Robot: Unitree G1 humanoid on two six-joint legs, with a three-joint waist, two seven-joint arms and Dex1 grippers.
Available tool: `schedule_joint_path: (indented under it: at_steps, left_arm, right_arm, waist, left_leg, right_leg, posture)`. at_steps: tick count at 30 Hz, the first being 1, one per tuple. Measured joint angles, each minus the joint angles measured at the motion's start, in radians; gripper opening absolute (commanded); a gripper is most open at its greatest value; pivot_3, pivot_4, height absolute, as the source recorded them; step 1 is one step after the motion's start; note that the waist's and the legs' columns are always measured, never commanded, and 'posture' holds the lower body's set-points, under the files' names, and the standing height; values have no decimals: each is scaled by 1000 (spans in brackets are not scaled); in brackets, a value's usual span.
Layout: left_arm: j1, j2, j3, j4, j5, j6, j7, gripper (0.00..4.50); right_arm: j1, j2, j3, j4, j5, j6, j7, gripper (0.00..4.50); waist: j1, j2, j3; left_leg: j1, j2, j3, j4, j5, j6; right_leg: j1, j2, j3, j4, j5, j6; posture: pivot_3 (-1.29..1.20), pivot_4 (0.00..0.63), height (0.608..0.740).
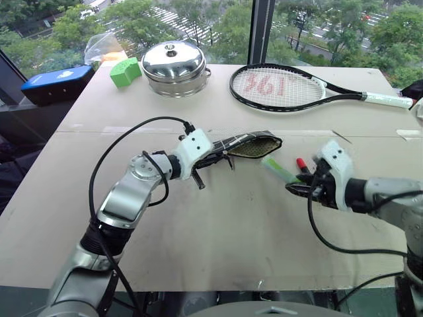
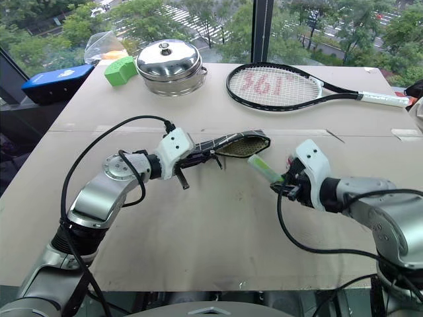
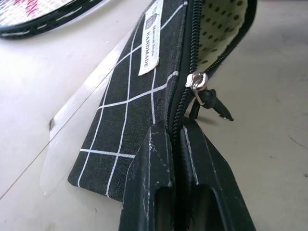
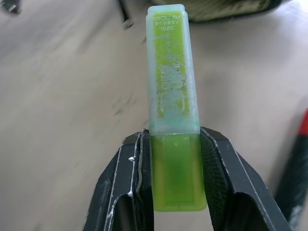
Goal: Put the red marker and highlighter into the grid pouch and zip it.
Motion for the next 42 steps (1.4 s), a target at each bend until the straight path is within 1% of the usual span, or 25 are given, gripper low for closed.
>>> schedule_joint_path:
  at_steps: [2,5,8,10,11,12,13,15,16,18,19,20,21,23,25,26,27,28,30,31,32,34,36,38,42]
  left_arm:
    - [1,-1,-19,-10,8,-20,-4,0]
    - [9,2,-45,-29,24,-53,-22,0]
    - [14,-1,-70,-53,37,-71,-29,0]
    - [20,-7,-83,-73,50,-71,-27,0]
    - [25,-16,-96,-85,55,-71,-26,0]
    - [25,-18,-97,-85,55,-71,-26,0]
    - [29,-26,-100,-88,56,-67,-24,0]
    - [31,-37,-102,-90,56,-59,-21,0]
    - [33,-36,-101,-90,56,-53,-20,0]
    - [40,-38,-89,-90,43,-32,-20,0]
    - [44,-38,-79,-90,32,-21,-20,0]
    - [45,-45,-59,-97,11,2,-17,0]
    - [45,-45,-59,-97,11,2,-17,0]
    - [44,-51,-17,-108,-13,54,0,0]
    - [30,-53,-5,-117,-27,73,6,0]
    - [29,-53,-3,-119,-29,73,6,0]
    - [22,-53,-5,-121,-34,74,6,0]
    - [20,-54,-9,-124,-43,73,3,0]
    - [8,-57,-24,-123,-52,66,0,0]
    - [-1,-59,-29,-124,-59,62,-1,0]
    - [-12,-59,-35,-122,-62,60,-2,0]
    - [-24,-59,-58,-117,-67,54,-2,0]
    - [-25,-58,-63,-97,-67,42,-2,0]
    - [-35,-48,-63,-65,-65,4,-3,0]
    - [-64,-35,-63,-37,-24,-67,1,0]
  right_arm:
    - [-48,13,40,36,-6,13,-28,738]
    - [-154,30,167,165,-37,5,-75,738]
    - [-232,20,276,261,-68,-49,-88,738]
    - [-287,19,373,349,-106,-124,-86,738]
    - [-337,19,483,425,-162,-221,-79,1538]
    - [-343,20,493,432,-168,-232,-79,1742]
    - [-381,24,565,482,-211,-316,-61,2086]
    - [-417,28,635,537,-263,-427,-37,2858]
    - [-420,28,655,555,-284,-469,-29,3391]
    - [-411,16,668,558,-307,-509,-17,4199]
    - [-404,4,663,545,-304,-516,-8,4199]
    - [-373,-6,606,497,-271,-505,14,4199]
    - [-373,-6,606,497,-271,-505,14,4199]
    - [-308,-37,450,371,-164,-437,68,4199]
    - [-204,-57,289,235,-45,-347,109,4199]
    - [-191,-58,271,218,-33,-339,112,4199]
    - [-139,-58,206,163,9,-306,115,4199]
    - [-75,-54,125,86,60,-262,113,4199]
    - [-17,-31,51,14,79,-214,82,4199]
    - [23,-5,14,-30,79,-184,54,4199]
    - [63,47,-18,-68,74,-146,4,4199]
    - [134,109,-27,-118,50,-133,-93,4199]
    - [148,157,-35,-129,49,-138,-121,4199]
    - [145,200,-28,-129,49,-152,-154,4199]
    - [86,203,42,-90,21,-184,-215,4199]
  waist:
    - [1,0,0]
    - [-1,0,0]
    - [0,0,0]
    - [-1,0,0]
    - [-2,0,0]
    - [-3,0,0]
    - [-4,0,0]
    - [-3,0,0]
    - [0,0,0]
    - [2,0,0]
    - [1,0,0]
    - [2,0,0]
    - [2,0,0]
    - [2,0,0]
    - [4,0,0]
    - [3,0,0]
    - [4,0,0]
    - [3,0,0]
    - [2,0,0]
    - [1,-1,-1]
    - [0,-1,-1]
    - [0,1,0]
    - [-2,1,0]
    - [-1,1,0]
    - [1,1,0]
  left_leg:
    - [0,0,0,0,0,0]
    - [0,0,1,0,3,-4]
    - [-1,0,1,0,3,-4]
    - [-1,0,1,0,3,-4]
    - [0,-1,2,0,2,-4]
    - [0,-1,2,0,2,-4]
    - [0,-1,2,0,3,-4]
    - [-1,0,1,0,3,-4]
    - [-1,0,1,0,3,-4]
    - [-2,0,1,0,3,-4]
    - [-2,0,1,0,3,-4]
    - [-3,0,0,1,3,-4]
    - [-4,0,0,1,3,-4]
    - [-4,0,-1,1,3,-4]
    - [-2,0,-2,0,2,-4]
    - [-3,0,-2,0,2,-4]
    - [-2,0,-2,0,2,-4]
    - [-2,0,-2,0,2,-3]
    - [-2,0,-2,0,1,-2]
    - [-1,0,-2,0,1,-2]
    - [-1,0,-2,0,1,-2]
    - [0,0,-1,0,1,-2]
    - [0,0,-1,0,1,-2]
    - [0,0,-1,0,1,-2]
    - [0,0,-1,0,3,-4]
  right_leg:
    - [0,0,0,0,0,0]
    - [-1,0,0,0,0,0]
    - [-1,0,0,0,0,0]
    - [-1,0,0,0,0,0]
    - [-1,0,1,0,0,0]
    - [-1,0,1,0,0,0]
    - [-1,1,1,0,0,0]
    - [-1,1,1,0,0,0]
    - [-1,1,0,0,0,0]
    - [-1,0,-1,0,0,1]
    - [-2,0,-1,0,0,1]
    - [-2,0,-2,-1,0,1]
    - [-1,-1,-2,-1,0,1]
    - [-1,-1,-3,-1,0,1]
    - [0,-2,-4,-1,0,1]
    - [0,-2,-5,-1,0,1]
    - [0,-2,-4,-1,0,1]
    - [0,-3,-4,0,0,1]
    - [0,-6,-3,0,0,1]
    - [0,-6,-4,0,0,1]
    - [0,-6,-3,1,0,1]
    - [0,-5,-2,1,0,1]
    - [0,0,-1,1,0,1]
    - [0,1,-1,1,0,1]
    - [0,1,-1,1,0,1]
  posture:
    - [0,150,740]
    - [0,150,740]
    - [0,150,740]
    - [0,150,740]
    - [0,150,740]
    - [0,150,740]
    - [0,150,740]
    - [0,150,740]
    - [0,150,740]
    - [0,150,740]
    - [0,150,740]
    - [0,150,740]
    - [0,150,740]
    - [0,150,740]
    - [0,150,740]
    - [0,150,740]
    - [0,150,740]
    - [0,150,740]
    - [0,150,740]
    - [0,150,740]
    - [0,150,740]
    - [0,150,740]
    - [0,150,740]
    - [0,150,740]
    - [0,150,740]
